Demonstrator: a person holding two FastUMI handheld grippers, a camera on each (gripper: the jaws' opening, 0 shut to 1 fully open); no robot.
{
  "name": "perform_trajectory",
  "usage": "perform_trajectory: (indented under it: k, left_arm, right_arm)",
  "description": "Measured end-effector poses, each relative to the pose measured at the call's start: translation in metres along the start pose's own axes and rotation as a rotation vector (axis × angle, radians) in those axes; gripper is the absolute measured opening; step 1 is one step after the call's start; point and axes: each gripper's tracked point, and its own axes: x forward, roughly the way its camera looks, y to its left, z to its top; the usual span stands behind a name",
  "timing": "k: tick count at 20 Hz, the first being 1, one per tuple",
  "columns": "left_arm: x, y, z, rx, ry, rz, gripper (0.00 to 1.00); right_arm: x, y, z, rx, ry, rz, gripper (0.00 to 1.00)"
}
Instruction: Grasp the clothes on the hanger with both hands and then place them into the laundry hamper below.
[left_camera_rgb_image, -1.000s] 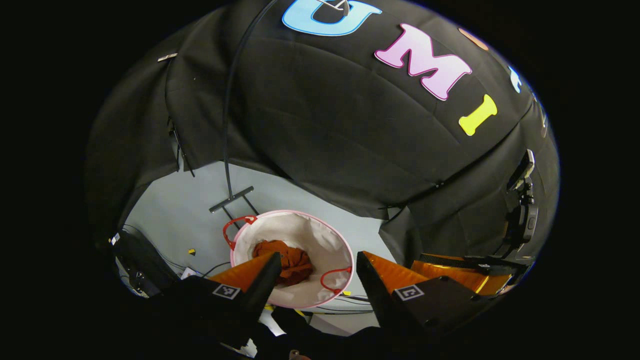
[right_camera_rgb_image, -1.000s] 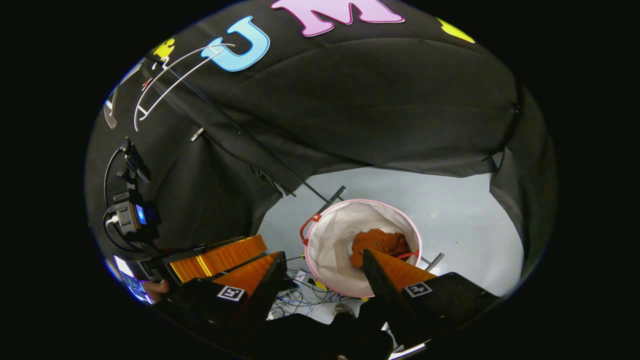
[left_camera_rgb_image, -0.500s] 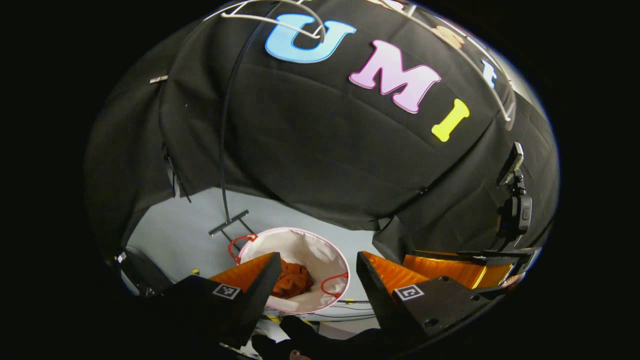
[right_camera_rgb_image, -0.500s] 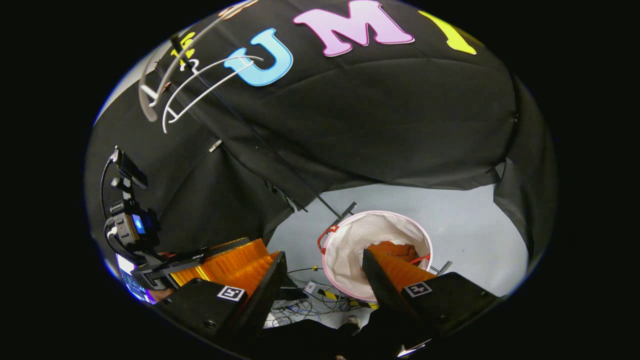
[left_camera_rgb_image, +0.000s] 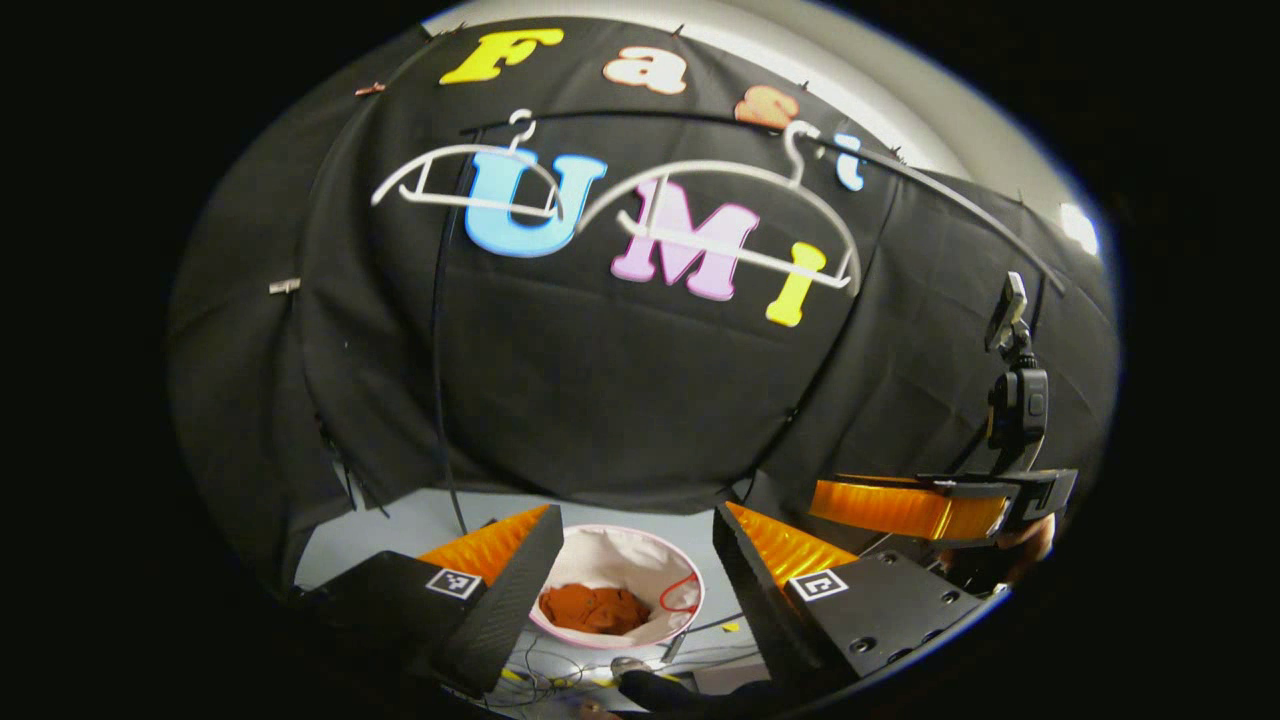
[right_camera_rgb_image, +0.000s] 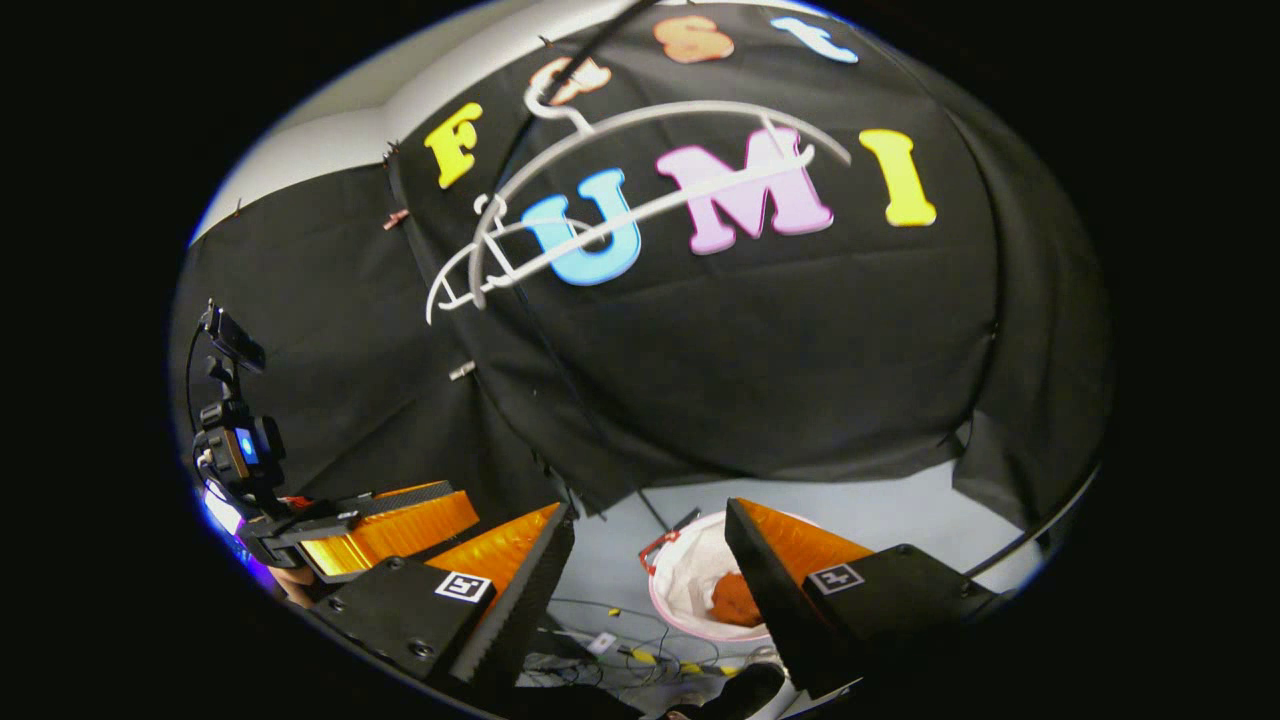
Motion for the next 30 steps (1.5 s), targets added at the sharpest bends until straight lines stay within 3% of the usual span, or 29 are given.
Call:
perform_trajectory:
  k: [4,8,9,10,12,13,15,17,22,23,24,25,30]
  left_arm:
    - [-0.057,-0.031,0.054,0.077,-0.181,-0.078,0.96]
    - [-0.104,-0.067,0.103,0.124,-0.309,-0.147,0.92]
    - [-0.116,-0.074,0.116,0.133,-0.345,-0.144,0.99]
    - [-0.129,-0.079,0.129,0.141,-0.391,-0.132,0.92]
    - [-0.145,-0.099,0.150,0.158,-0.477,-0.129,0.99]
    - [-0.151,-0.111,0.155,0.170,-0.506,-0.128,0.92]
    - [-0.158,-0.121,0.164,0.185,-0.536,-0.102,0.99]
    - [-0.162,-0.133,0.173,0.189,-0.578,-0.093,0.98]
    - [-0.157,-0.143,0.169,0.180,-0.572,-0.066,0.95]
    - [-0.156,-0.143,0.167,0.176,-0.567,-0.061,0.92]
    - [-0.156,-0.144,0.167,0.174,-0.564,-0.058,0.95]
    - [-0.156,-0.144,0.165,0.173,-0.559,-0.056,0.95]
    - [-0.154,-0.148,0.157,0.189,-0.527,-0.052,0.95]
  right_arm:
    - [-0.064,0.023,0.052,-0.015,-0.206,-0.040,1.00]
    - [-0.130,0.045,0.122,-0.104,-0.461,-0.066,0.98]
    - [-0.145,0.049,0.136,-0.123,-0.504,-0.065,1.00]
    - [-0.154,0.056,0.146,-0.146,-0.537,-0.058,1.00]
    - [-0.175,0.061,0.166,-0.205,-0.597,-0.048,1.00]
    - [-0.184,0.062,0.176,-0.231,-0.623,-0.040,1.00]
    - [-0.189,0.069,0.181,-0.237,-0.624,0.003,1.00]
    - [-0.196,0.074,0.186,-0.238,-0.646,0.045,1.00]
    - [-0.196,0.067,0.188,-0.229,-0.642,0.052,1.00]
    - [-0.194,0.065,0.186,-0.231,-0.640,0.043,0.96]
    - [-0.192,0.062,0.184,-0.231,-0.631,0.037,0.92]
    - [-0.192,0.061,0.183,-0.226,-0.626,0.036,1.00]
    - [-0.197,0.061,0.186,-0.175,-0.632,0.052,1.00]
